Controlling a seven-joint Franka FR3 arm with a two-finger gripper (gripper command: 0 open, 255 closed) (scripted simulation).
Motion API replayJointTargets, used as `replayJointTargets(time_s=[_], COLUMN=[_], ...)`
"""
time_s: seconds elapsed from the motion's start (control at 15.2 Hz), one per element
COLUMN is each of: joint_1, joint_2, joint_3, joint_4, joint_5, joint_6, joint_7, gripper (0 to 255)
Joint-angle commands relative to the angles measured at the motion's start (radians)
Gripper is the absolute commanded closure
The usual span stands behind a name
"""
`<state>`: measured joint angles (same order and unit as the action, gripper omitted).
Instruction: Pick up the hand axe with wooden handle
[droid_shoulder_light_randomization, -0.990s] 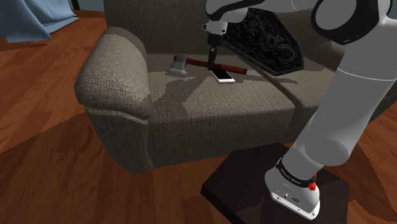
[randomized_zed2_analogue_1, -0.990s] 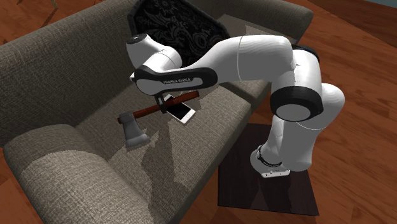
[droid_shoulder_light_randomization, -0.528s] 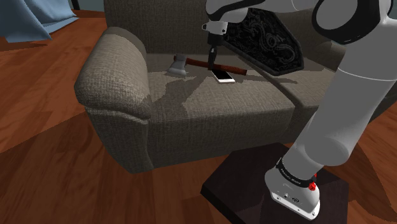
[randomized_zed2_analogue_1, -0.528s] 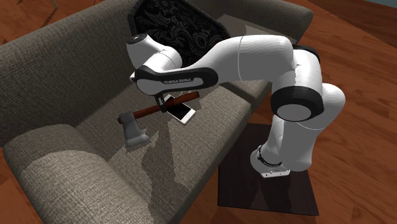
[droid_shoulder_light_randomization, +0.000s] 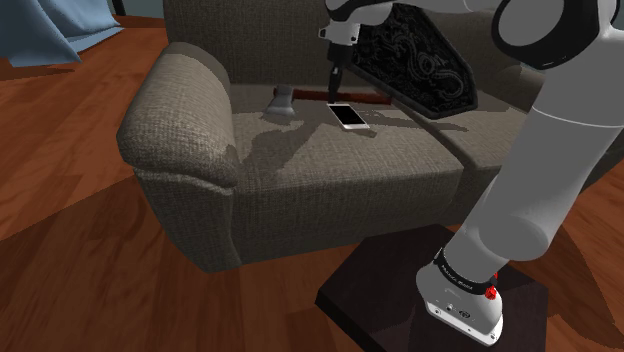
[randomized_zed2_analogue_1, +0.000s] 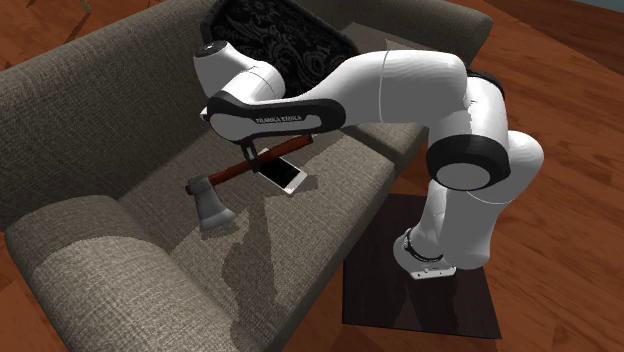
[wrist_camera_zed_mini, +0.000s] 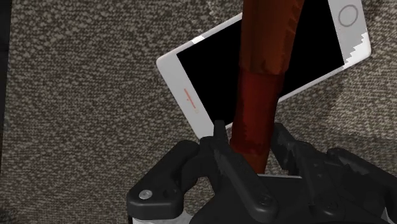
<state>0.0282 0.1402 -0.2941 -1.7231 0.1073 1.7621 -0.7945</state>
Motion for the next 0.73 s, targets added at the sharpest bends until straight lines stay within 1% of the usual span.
replayJointTargets(time_s=[0.0, 0.53, 0.66], joint_1=[-0.001, -0.004, -0.004], joint_2=[-0.001, -0.001, 0.000], joint_3=[-0.001, -0.003, -0.003], joint_4=[0.025, 0.134, 0.136], joint_5=[-0.001, -0.002, -0.002], joint_6=[-0.026, -0.134, -0.136], joint_7=[0.001, 0.008, 0.008], gripper=[255, 255, 255])
